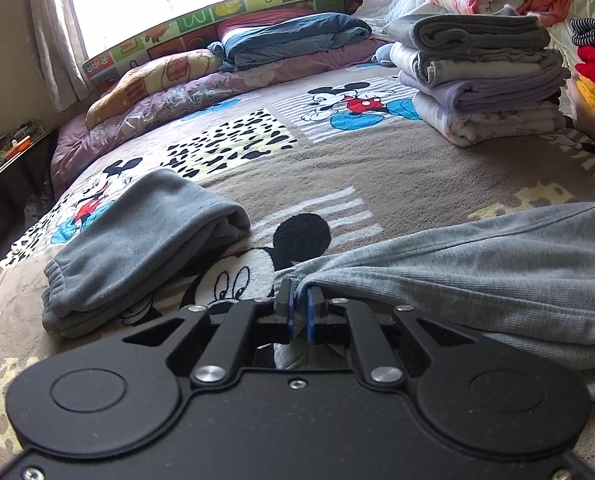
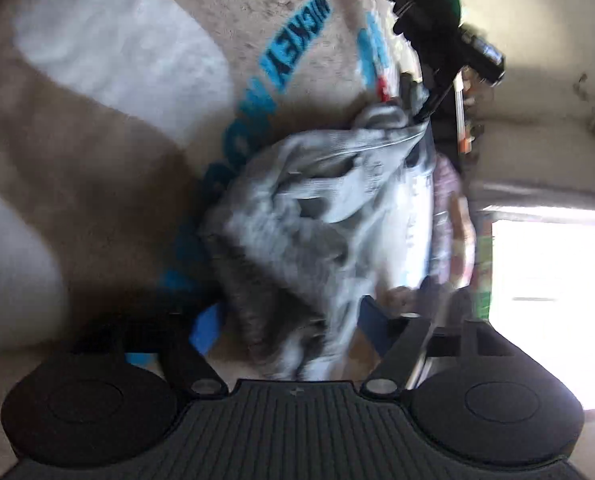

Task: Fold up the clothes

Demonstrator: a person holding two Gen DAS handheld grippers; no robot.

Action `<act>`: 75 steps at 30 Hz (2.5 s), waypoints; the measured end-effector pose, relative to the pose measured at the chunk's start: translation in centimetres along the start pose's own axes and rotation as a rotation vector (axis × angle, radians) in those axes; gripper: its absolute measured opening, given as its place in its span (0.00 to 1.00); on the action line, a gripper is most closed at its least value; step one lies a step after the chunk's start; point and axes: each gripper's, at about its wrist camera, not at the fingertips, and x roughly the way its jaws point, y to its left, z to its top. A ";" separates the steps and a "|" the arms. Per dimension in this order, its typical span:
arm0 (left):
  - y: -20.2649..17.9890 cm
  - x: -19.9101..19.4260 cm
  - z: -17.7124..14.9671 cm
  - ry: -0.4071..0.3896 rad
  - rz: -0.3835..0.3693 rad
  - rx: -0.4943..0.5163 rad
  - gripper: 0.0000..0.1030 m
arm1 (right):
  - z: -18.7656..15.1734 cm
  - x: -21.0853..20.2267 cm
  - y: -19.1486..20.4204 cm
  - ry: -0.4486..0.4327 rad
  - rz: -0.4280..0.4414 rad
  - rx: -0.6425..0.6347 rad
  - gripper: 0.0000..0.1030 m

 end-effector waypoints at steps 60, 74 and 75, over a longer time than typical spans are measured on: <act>3.0 8.2 5.2 0.154 -0.106 -0.235 0.04 | -19.8 5.4 3.7 -0.616 0.338 2.770 0.14; 3.6 5.6 1.5 0.069 -0.146 -0.312 0.39 | -19.5 4.1 -0.7 -0.512 0.119 2.529 0.63; 3.7 6.1 1.2 0.074 -0.144 -0.332 0.18 | -19.3 4.7 -1.3 -0.466 0.112 2.506 0.61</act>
